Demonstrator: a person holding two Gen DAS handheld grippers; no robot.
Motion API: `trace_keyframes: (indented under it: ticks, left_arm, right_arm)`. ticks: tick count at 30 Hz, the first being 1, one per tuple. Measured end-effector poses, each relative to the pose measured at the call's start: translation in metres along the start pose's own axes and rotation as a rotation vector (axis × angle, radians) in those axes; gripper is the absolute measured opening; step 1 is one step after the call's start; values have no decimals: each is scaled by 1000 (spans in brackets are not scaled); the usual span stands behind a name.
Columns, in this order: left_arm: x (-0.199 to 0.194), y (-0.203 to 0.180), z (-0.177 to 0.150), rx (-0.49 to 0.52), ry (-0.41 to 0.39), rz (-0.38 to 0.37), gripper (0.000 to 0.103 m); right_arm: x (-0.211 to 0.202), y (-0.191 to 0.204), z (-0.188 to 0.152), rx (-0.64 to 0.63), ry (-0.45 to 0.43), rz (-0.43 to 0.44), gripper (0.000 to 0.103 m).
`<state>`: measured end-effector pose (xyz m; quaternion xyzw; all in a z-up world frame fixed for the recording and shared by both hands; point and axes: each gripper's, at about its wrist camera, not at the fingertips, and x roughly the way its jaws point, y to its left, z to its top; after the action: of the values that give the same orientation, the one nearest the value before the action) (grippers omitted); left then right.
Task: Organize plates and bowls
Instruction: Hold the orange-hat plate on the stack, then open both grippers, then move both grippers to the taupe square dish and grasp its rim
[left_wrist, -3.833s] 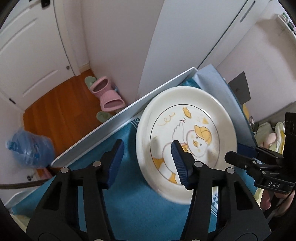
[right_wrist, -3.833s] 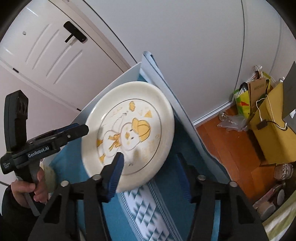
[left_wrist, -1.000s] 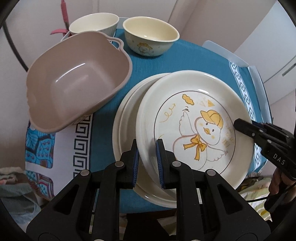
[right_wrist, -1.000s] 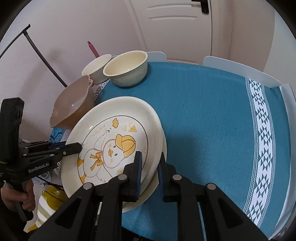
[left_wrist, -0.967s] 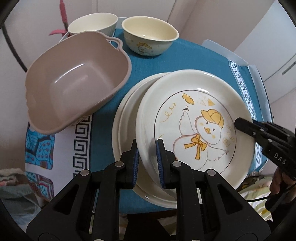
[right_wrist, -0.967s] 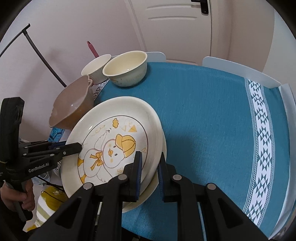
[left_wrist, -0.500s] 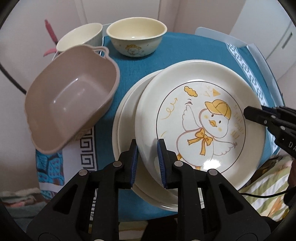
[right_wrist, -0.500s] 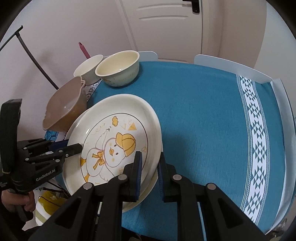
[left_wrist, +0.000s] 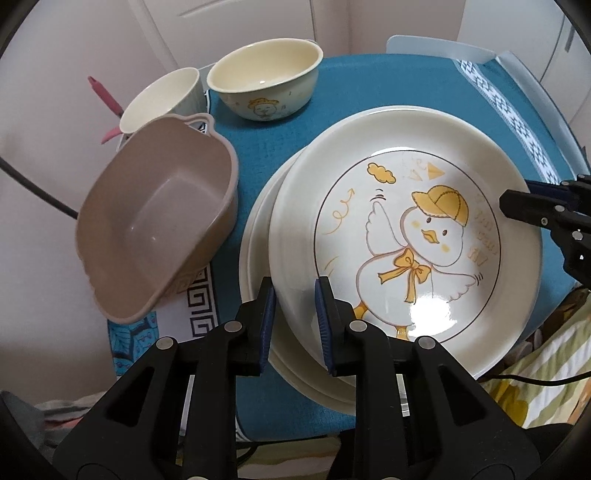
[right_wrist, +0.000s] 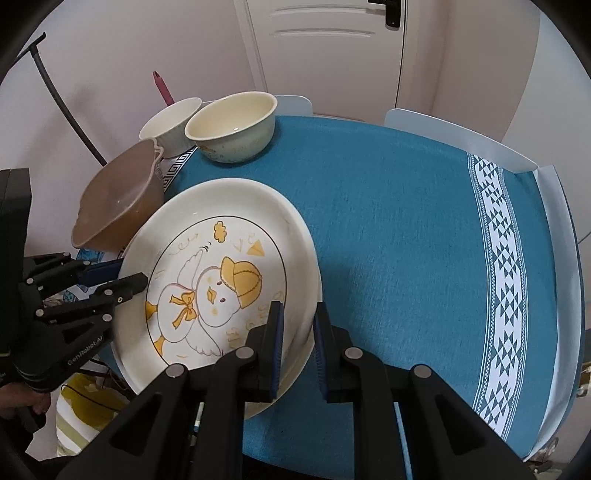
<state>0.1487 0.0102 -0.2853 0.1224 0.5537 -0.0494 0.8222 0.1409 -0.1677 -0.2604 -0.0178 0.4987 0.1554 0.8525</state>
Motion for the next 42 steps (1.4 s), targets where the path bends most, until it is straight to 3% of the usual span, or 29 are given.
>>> trace_keyframes:
  ticks: [23, 34, 37, 38, 39, 40, 41, 42]
  left_arm:
    - [-5, -21, -4, 64, 52, 257, 20]
    - [-13, -10, -8, 16, 57, 203, 19]
    - [-28, -2, -3, -36, 29, 151, 20]
    - [-37, 3, 0, -65, 10, 122, 22]
    - [-44, 8, 1, -88, -9, 102, 31]
    - [-54, 14, 3, -119, -39, 81, 50]
    - [-62, 19, 5, -146, -73, 72, 64]
    - [-72, 24, 5, -168, -109, 71, 89]
  right_arm:
    - [8, 0, 3, -44, 64, 30, 15]
    - [12, 1, -2, -39, 64, 44, 15]
    - [4, -3, 0, -28, 38, 56, 15]
    - [0, -4, 2, -22, 28, 65, 15]
    - [-3, -6, 4, -17, 19, 81, 15]
    - [-8, -8, 7, -13, 8, 98, 15]
    - [-12, -9, 8, -21, -164, 110, 15]
    - [-17, -11, 10, -24, -176, 123, 15]
